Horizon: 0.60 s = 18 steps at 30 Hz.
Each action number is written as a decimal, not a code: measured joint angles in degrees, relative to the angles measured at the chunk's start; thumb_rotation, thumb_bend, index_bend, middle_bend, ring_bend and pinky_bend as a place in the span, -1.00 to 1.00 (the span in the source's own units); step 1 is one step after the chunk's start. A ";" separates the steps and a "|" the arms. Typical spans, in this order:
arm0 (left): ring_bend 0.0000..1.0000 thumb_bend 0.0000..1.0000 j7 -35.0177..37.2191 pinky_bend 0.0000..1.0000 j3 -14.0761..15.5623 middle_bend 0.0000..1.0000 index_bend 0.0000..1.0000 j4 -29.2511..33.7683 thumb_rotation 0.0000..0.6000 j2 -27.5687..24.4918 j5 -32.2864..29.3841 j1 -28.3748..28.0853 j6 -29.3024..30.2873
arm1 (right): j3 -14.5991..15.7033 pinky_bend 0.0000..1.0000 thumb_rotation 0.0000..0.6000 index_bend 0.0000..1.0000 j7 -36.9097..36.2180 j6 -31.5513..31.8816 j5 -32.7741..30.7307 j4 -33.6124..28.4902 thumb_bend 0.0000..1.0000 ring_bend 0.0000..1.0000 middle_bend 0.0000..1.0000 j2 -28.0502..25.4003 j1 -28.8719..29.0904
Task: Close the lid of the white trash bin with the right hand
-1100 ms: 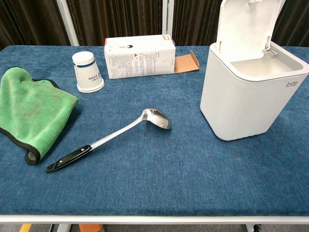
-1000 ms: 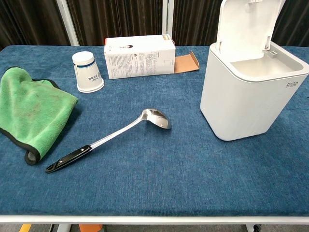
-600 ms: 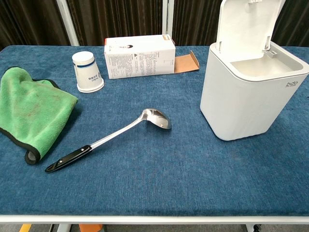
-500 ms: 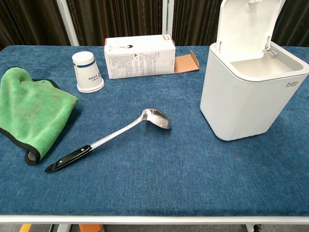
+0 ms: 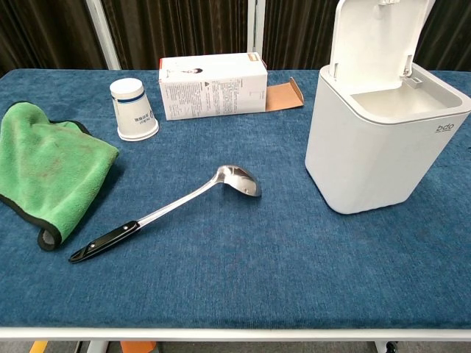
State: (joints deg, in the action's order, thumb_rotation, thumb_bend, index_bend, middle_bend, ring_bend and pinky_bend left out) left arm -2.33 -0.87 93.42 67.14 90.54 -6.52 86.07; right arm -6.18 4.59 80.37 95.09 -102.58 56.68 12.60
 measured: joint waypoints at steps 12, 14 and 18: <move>-0.99 -1.00 1.30 -0.76 0.07 -0.85 -0.74 -1.24 1.00 0.34 -0.44 0.05 -0.32 | -7.91 -1.00 1.00 -1.00 12.82 -19.40 -13.01 -15.04 1.00 -1.00 -1.00 -6.15 15.62; -0.99 -1.00 1.45 -0.76 0.09 -0.85 -0.74 -1.34 1.00 0.33 -0.44 0.06 -0.33 | -8.96 -1.00 1.00 -1.00 13.88 -21.90 -17.43 -15.76 1.00 -1.00 -1.00 -5.99 17.57; -0.99 -1.00 1.85 -0.76 0.04 -0.85 -0.74 -1.61 1.00 0.29 -0.72 0.16 -0.29 | -10.80 -1.00 1.00 -1.00 15.51 -26.23 -26.85 -16.48 1.00 -1.00 -1.00 -5.70 22.12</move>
State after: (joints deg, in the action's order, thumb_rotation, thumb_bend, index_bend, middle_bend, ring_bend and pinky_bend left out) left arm -0.48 -0.83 91.80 67.43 89.81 -6.37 85.78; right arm -16.98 20.10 54.14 68.24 -119.05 50.99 34.71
